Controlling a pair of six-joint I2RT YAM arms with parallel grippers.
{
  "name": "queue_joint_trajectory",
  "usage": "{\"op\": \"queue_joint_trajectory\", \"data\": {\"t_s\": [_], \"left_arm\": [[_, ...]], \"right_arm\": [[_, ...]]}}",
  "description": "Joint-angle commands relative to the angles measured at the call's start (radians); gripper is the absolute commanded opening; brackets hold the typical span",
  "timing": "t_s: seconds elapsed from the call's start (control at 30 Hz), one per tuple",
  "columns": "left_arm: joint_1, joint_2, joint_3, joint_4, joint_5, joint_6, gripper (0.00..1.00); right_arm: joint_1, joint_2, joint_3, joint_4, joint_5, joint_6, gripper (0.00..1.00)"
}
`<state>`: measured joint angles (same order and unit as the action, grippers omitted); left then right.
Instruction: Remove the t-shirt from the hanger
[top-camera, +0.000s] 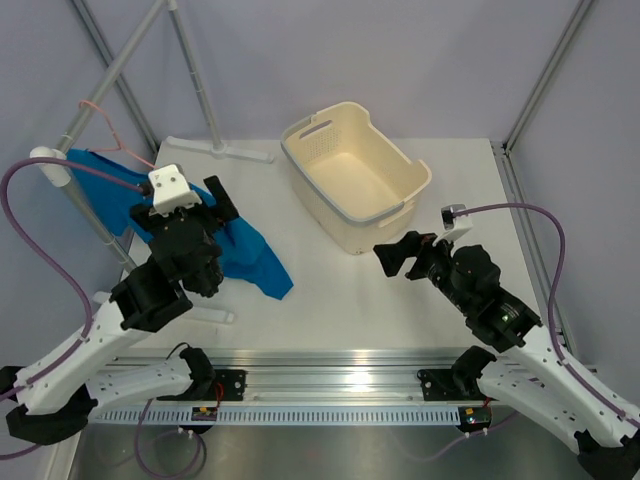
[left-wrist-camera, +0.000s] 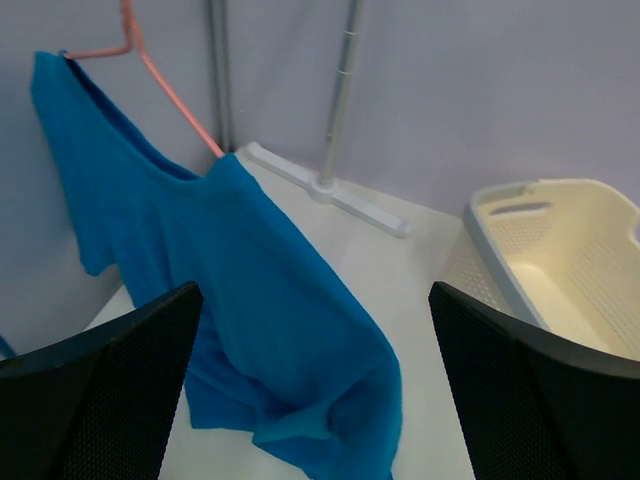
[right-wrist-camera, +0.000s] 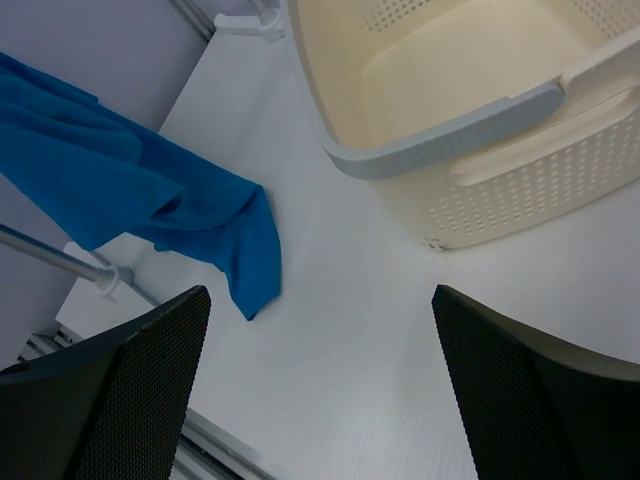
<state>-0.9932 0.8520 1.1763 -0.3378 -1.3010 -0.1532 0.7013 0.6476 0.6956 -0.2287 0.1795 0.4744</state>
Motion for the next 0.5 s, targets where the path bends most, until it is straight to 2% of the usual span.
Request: {"op": "queue_joint_trajectory", "data": {"t_s": [0.0,0.13,0.27,0.47], "left_arm": [[0.114,0.067,0.055,0.085,-0.027,0.043,0.98],[0.226,0.131,0.098,0.086,-0.027,0.026,0.95],[0.312,0.197,0.129,0.086,-0.030,0.021,0.85],[0.367,0.248,0.111,0.086,-0.043,-0.009,0.81]], "right_arm": [[0.006,0.012,0.038,0.046,-0.084,-0.010,0.99],[0.006,0.046,0.048,0.048,-0.132,-0.013,0.99],[0.006,0.075,0.050,0.071,-0.213,-0.013,1.00],[0.007,0.133,0.062,0.083,-0.310,-0.002,1.00]]}}
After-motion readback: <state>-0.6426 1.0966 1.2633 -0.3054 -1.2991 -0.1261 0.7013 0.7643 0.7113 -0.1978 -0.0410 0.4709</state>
